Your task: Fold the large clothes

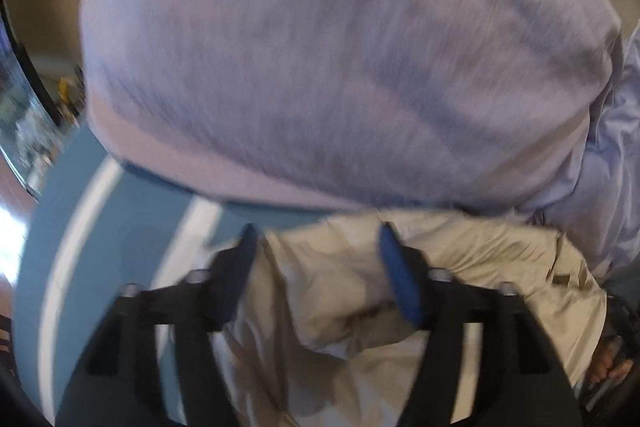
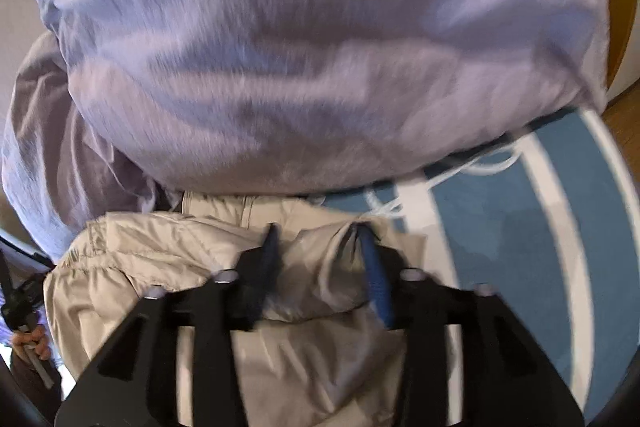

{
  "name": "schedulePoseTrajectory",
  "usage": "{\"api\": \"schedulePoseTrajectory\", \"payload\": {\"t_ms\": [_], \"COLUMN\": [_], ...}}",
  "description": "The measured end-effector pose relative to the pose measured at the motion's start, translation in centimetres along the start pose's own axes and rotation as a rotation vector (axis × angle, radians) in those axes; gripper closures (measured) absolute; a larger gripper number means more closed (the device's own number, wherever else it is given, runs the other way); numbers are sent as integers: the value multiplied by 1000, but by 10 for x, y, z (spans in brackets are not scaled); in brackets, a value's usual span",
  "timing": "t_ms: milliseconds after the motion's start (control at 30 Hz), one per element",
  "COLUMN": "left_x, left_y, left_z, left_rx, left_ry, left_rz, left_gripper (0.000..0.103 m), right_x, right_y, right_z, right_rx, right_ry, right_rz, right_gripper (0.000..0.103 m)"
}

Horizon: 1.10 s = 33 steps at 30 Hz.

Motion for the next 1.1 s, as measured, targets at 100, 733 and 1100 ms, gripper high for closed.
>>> {"api": "schedulePoseTrajectory", "payload": {"t_ms": [100,733,1100], "left_x": [5,-80,-80], "left_y": [-6,-108,-115], "left_z": [17,14,-4], "left_rx": [-5,-100,-74], "left_ry": [-30,46,24], "left_rz": [-22,-275,-276], "left_gripper": [32,31,30], "right_x": [0,-80,-61], "right_y": [7,158,157], "right_z": [20,-20,-27], "right_rx": [16,37,-2], "right_ry": [-26,130,53], "right_rz": [38,453,417], "right_gripper": [49,50,99]}}
Point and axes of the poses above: each gripper's, at about its wrist camera, not at the fingertips, and z roughly against the way its jaws point, y to its left, x to its top, the point moved 1 cm from there along -z, roughly the way its jaws point, and after that the axes turned 7 degrees about -x, right-handed, at the moved point
